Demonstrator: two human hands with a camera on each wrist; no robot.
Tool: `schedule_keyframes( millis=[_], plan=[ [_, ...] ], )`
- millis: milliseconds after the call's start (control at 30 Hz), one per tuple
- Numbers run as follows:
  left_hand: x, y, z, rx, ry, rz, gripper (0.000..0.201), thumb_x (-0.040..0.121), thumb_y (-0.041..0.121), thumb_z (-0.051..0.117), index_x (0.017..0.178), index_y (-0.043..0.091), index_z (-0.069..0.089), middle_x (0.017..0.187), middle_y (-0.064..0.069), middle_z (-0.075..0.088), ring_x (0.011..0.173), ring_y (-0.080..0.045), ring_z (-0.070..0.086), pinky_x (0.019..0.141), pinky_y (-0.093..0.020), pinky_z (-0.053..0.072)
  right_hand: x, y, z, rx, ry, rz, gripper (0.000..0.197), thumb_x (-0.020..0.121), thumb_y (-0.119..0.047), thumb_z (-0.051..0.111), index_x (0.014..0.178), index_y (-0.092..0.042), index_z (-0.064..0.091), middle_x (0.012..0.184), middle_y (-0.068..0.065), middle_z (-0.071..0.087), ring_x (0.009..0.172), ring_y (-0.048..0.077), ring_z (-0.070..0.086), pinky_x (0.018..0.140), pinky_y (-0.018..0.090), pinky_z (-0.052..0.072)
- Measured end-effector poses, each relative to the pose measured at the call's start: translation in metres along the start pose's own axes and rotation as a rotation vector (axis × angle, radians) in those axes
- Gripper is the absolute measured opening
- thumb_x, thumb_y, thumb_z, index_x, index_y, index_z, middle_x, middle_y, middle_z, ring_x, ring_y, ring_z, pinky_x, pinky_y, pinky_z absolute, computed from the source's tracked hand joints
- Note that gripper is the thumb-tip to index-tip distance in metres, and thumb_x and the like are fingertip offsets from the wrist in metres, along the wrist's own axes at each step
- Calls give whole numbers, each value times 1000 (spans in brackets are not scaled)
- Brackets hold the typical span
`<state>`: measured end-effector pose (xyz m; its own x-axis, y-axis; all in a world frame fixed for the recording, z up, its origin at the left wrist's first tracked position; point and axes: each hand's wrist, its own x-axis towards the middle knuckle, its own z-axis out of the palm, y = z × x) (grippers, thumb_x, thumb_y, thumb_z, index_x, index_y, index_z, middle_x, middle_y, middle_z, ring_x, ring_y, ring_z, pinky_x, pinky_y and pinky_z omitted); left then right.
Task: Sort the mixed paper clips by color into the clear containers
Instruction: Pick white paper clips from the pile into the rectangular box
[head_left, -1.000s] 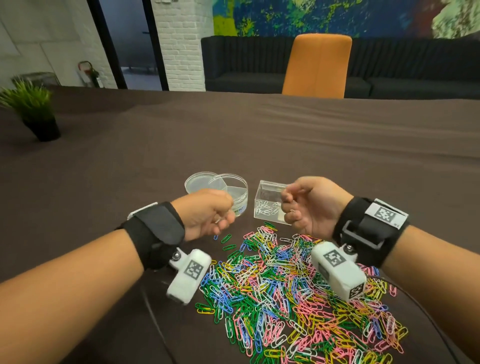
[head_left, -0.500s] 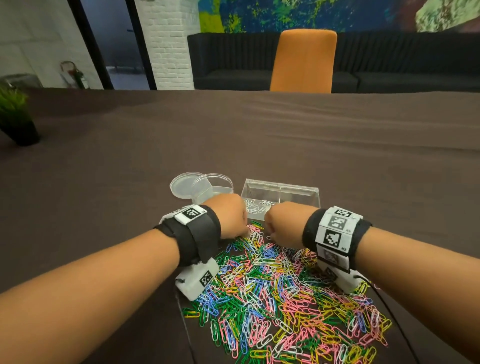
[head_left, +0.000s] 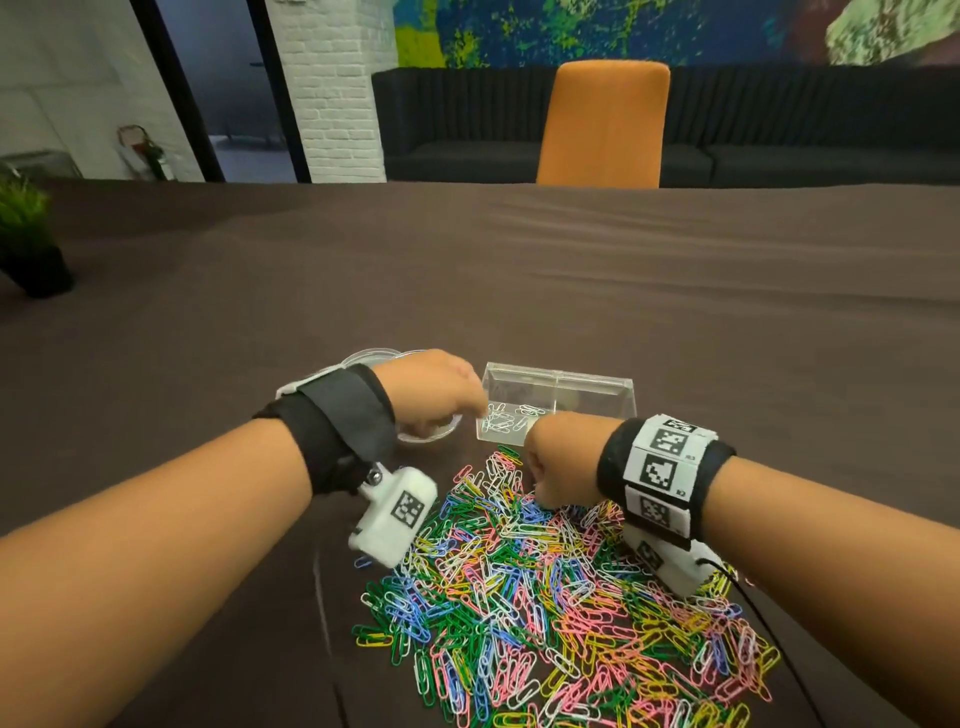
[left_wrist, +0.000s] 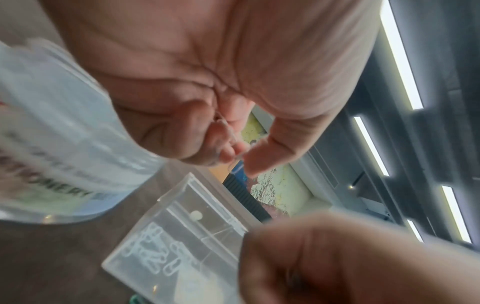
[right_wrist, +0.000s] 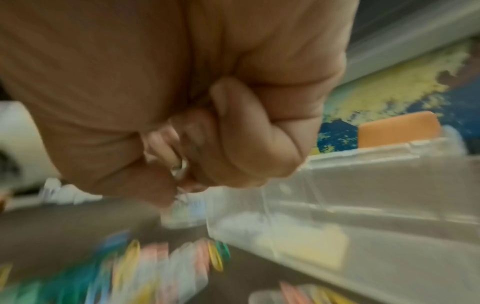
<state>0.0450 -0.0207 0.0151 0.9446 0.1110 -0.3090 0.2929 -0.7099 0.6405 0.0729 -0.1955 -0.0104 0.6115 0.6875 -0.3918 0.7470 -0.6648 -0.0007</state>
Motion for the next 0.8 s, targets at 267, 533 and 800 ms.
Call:
schedule_keyframes(
  millis=[267,533,800],
  plan=[
    [28,37,5,-147,106,48,11,93,7,55,93,9,66,82,-9,64,70,-23,61,72,-31,57,1,24,-76,168,302,78,12,86,-29,60,80,-20,54,75,-4,55,71,19,52,56,26,37],
    [18,43,-2,92,-50,151,45,57,14,55,99,2,65,85,-9,62,76,-22,53,68,-32,42,26,36,-65,319,322,76,8,85,-20,67,93,-20,64,87,-2,67,86,22,64,75,29,50],
    [-14,8,3,469,173,290,10,82,19,64,83,21,73,79,9,69,80,-12,64,79,-28,53,-21,25,-37,166,307,-84,15,87,-15,59,92,-27,67,84,-12,65,80,13,60,75,24,47]
  ],
)
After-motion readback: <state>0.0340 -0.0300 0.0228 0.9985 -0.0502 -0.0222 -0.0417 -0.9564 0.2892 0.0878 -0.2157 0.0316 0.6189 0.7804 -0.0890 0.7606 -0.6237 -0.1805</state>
